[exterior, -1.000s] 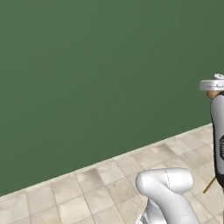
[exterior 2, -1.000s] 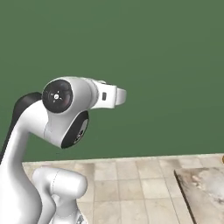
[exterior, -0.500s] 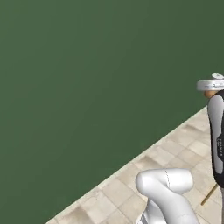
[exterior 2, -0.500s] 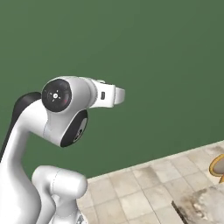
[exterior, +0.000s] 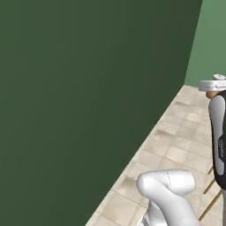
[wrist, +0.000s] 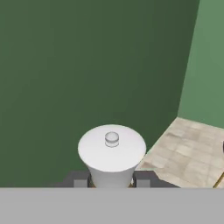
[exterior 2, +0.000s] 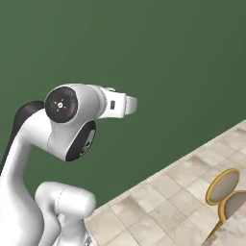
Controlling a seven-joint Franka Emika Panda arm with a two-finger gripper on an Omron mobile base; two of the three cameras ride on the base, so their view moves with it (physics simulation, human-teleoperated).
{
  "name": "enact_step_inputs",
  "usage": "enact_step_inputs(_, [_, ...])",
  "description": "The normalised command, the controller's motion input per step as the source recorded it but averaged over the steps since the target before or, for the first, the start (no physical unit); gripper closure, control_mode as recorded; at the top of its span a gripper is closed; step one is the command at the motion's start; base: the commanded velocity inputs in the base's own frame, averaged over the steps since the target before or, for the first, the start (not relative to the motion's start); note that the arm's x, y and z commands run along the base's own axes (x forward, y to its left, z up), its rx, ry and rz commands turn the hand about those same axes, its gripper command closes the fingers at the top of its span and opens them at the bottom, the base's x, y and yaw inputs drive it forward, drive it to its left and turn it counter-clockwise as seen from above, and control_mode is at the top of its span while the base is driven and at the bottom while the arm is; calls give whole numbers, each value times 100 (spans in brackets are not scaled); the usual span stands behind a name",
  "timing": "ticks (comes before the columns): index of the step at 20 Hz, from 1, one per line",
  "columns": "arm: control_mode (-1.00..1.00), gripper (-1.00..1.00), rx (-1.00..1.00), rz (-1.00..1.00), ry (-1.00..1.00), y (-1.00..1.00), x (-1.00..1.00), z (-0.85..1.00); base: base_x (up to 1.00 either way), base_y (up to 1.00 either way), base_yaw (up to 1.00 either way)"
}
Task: Retrieve the shaker from the cabinet and place it next the steak on a plate on the dining table.
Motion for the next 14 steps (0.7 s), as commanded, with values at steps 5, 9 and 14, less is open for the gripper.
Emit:
enact_step_inputs(5, [100, 100, 0, 0, 0, 0, 0, 0, 100, -2, -52])
enact_step_inputs(9, [100, 100, 0, 0, 0, 0, 0, 0, 100, -2, -53])
enact_step_inputs(14, [100, 100, 0, 0, 0, 0, 0, 0, 100, -1, -53])
